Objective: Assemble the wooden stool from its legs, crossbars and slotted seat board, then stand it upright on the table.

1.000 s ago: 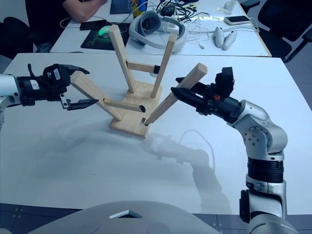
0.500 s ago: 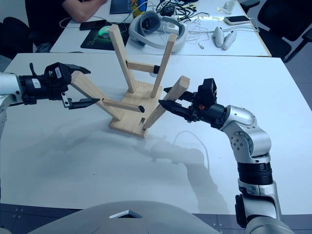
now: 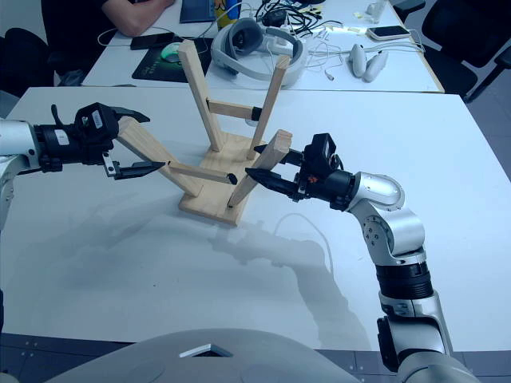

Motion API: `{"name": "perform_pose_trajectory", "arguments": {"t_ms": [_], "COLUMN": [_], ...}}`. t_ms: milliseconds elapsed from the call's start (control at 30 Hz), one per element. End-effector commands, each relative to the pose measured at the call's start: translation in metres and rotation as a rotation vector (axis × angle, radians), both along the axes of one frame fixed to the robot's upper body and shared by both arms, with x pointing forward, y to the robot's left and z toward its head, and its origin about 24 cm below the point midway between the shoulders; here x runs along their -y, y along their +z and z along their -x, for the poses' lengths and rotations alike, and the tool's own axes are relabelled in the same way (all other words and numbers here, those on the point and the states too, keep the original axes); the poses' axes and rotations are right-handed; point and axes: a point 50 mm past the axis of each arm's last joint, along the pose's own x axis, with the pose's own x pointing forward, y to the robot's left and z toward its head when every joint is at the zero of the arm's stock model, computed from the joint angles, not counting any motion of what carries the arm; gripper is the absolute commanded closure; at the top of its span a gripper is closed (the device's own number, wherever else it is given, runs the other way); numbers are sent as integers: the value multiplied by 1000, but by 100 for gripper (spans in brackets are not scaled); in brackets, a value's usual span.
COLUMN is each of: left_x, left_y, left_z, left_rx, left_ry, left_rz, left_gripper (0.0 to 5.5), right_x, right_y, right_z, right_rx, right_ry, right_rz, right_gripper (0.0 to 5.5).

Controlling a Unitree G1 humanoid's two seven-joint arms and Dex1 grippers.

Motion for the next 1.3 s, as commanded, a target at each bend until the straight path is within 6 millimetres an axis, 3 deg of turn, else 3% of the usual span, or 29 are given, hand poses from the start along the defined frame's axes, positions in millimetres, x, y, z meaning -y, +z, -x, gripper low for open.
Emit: {"name": "perform_pose_trajectory", "arguments": {"t_ms": [33,400,1000,1300], "left_x": [1,0,-4,-8], "left_y": [2,-1,-9,-12], "left_z": [0,4,16,22], "left_rx": [9,7,16,20], "left_ry": [1,20,98,142], "left_rz": [-12,-4,36,55], "left_gripper": [92,92,92,92], "right_x": [1,-5,-26,-27], "right_y": [-10,-10,35,39], "right_z": [-2,3,-1,2], "right_rx": [-18,-146,-143,-169], "right_ry": [-20,-14,-74,-103], "right_rz": [43,180,376,414], "right_gripper": [343,343,344,344]}}
